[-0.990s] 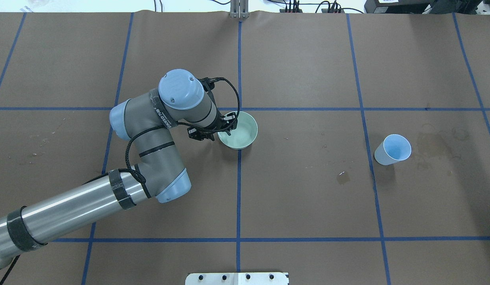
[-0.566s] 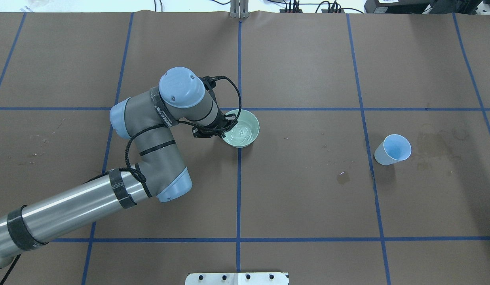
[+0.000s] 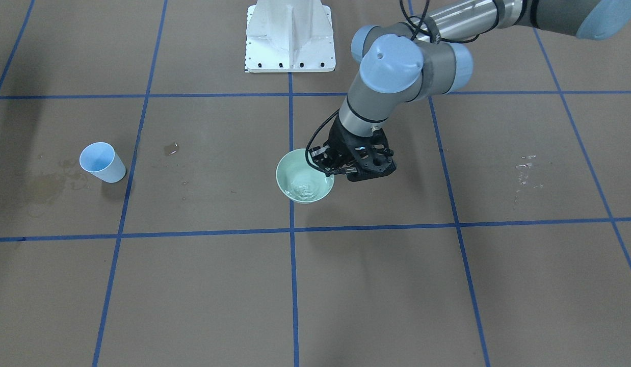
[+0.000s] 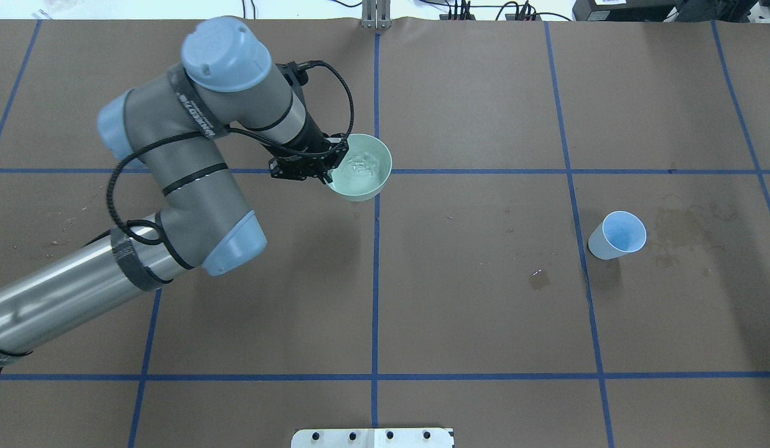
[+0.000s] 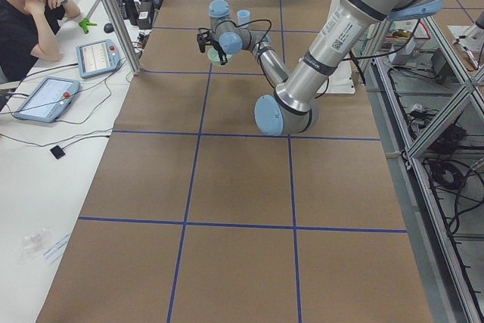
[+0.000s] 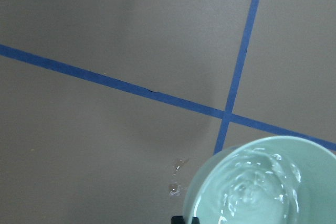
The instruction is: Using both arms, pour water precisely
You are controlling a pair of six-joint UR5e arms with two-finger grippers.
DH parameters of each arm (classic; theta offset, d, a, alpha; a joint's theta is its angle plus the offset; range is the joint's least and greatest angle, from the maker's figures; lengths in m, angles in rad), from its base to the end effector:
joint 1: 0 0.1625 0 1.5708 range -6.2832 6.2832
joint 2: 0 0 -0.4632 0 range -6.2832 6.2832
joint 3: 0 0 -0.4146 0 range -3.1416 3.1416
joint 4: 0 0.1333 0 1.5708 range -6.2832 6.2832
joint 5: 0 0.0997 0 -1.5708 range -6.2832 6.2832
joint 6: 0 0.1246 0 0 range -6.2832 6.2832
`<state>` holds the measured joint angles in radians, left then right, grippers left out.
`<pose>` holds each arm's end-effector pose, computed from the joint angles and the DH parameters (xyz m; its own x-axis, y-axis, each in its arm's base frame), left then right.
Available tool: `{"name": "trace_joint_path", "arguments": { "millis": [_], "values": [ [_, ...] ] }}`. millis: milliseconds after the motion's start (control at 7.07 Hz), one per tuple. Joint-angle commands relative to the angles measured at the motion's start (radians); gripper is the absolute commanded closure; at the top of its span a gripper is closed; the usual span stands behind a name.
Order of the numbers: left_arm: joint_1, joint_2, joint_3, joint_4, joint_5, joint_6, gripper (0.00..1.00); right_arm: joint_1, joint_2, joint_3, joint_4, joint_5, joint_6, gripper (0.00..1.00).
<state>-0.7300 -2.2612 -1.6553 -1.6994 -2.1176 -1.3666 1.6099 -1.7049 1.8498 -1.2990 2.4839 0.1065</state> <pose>0.5031 -0.5422 0.2171 0.5054 -0.2198 -0.8344 0.1663 0.9737 -0.1558 0.0531 -0.4686 0.5910 0.6160 -0.1974 0.7626 -0.1018 0.9400 0.3255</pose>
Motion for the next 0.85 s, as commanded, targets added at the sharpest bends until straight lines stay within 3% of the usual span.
{"name": "trace_joint_path", "arguments": {
  "millis": [0,283,424,707],
  "values": [
    [-0.079,0.223,-0.215,0.084,-0.019,0.195,1.00,-0.011,0.002,0.014,-0.165,-0.013,-0.050,0.00],
    [-0.185,0.394,-0.277,0.078,-0.099,0.387,1.00,-0.091,0.002,0.072,-0.346,-0.186,-0.070,0.00],
    [-0.221,0.447,-0.285,0.073,-0.105,0.458,1.00,-0.078,0.007,0.084,-0.482,-0.230,-0.146,0.00],
    [-0.252,0.530,-0.287,0.069,-0.107,0.556,1.00,-0.070,-0.001,0.057,-0.548,-0.235,-0.263,0.00]
  ]
}}
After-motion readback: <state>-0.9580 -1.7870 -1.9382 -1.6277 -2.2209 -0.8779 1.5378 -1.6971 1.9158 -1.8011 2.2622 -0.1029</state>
